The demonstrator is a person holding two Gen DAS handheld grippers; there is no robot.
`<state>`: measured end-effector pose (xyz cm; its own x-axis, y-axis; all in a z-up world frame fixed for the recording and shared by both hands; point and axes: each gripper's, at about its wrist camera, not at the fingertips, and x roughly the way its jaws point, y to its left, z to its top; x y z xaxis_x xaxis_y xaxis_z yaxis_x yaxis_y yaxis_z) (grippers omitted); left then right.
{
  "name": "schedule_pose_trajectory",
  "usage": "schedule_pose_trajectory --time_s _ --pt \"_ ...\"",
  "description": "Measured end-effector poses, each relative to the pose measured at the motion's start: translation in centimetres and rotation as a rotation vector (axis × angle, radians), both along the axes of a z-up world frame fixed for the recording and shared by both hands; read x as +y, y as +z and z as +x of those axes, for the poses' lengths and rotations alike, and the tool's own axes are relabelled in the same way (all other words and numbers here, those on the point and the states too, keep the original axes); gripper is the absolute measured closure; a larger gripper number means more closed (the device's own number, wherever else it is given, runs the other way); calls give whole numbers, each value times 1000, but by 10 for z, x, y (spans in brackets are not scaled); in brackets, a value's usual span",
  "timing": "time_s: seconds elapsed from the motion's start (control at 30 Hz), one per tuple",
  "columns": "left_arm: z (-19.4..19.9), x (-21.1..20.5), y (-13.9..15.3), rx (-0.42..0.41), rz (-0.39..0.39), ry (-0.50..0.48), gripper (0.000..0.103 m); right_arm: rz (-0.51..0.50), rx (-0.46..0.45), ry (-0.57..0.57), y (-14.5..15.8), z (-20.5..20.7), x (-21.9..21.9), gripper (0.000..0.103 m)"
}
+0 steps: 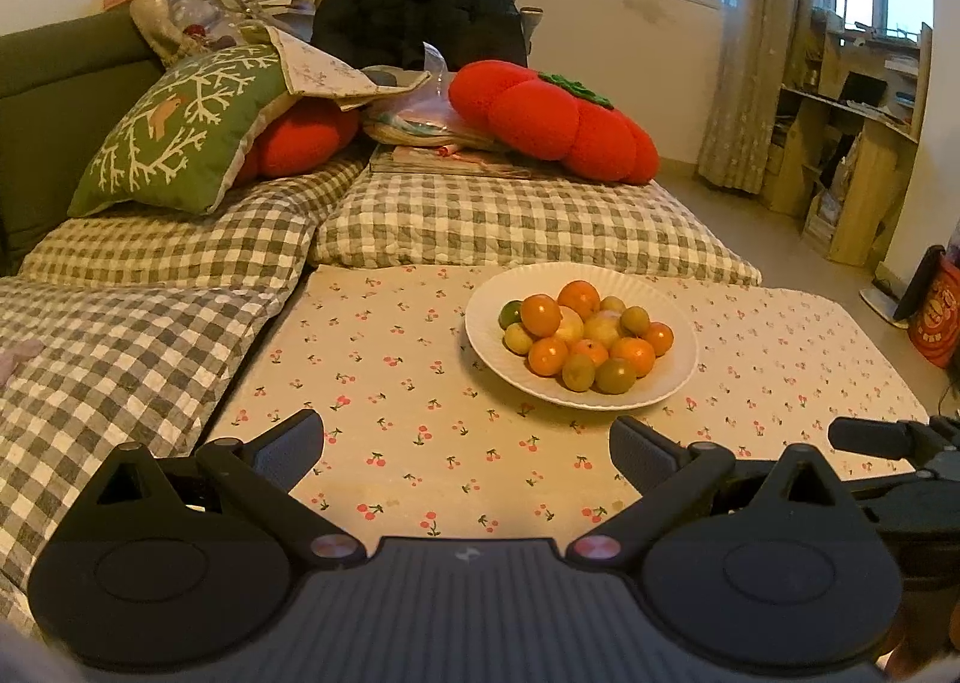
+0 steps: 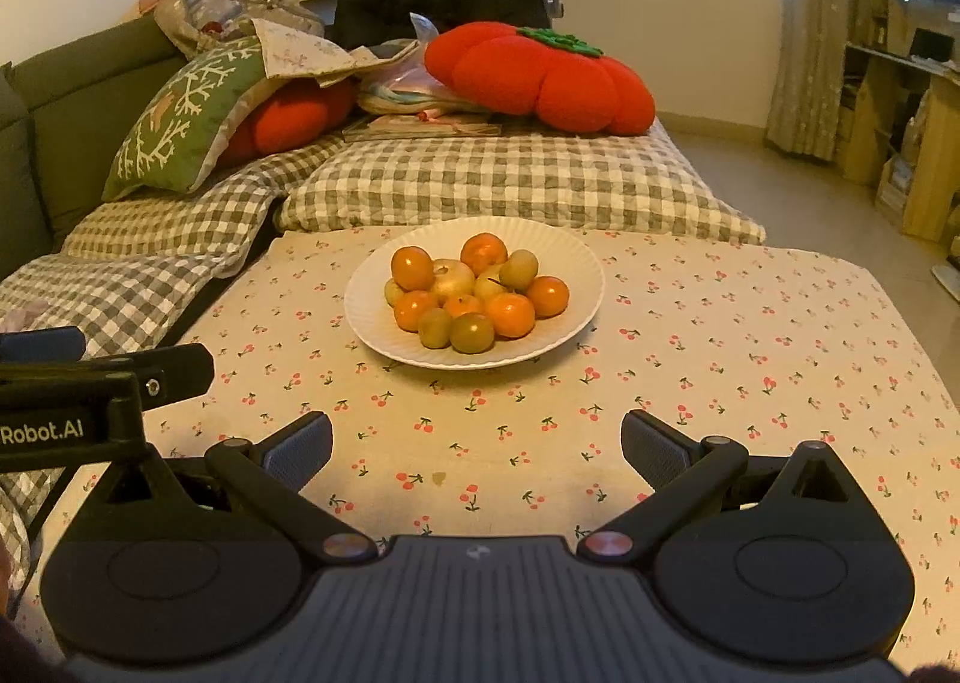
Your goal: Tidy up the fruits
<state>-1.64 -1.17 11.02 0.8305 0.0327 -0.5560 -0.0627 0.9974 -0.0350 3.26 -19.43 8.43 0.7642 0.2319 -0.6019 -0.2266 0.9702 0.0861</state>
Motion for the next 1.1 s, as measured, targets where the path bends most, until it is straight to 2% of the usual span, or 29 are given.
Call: schedule_pose_trajectory --time_s 1.1 --pt "2 1 -2 16 -20 -20 7 -4 5 5 -1 0 3 0"
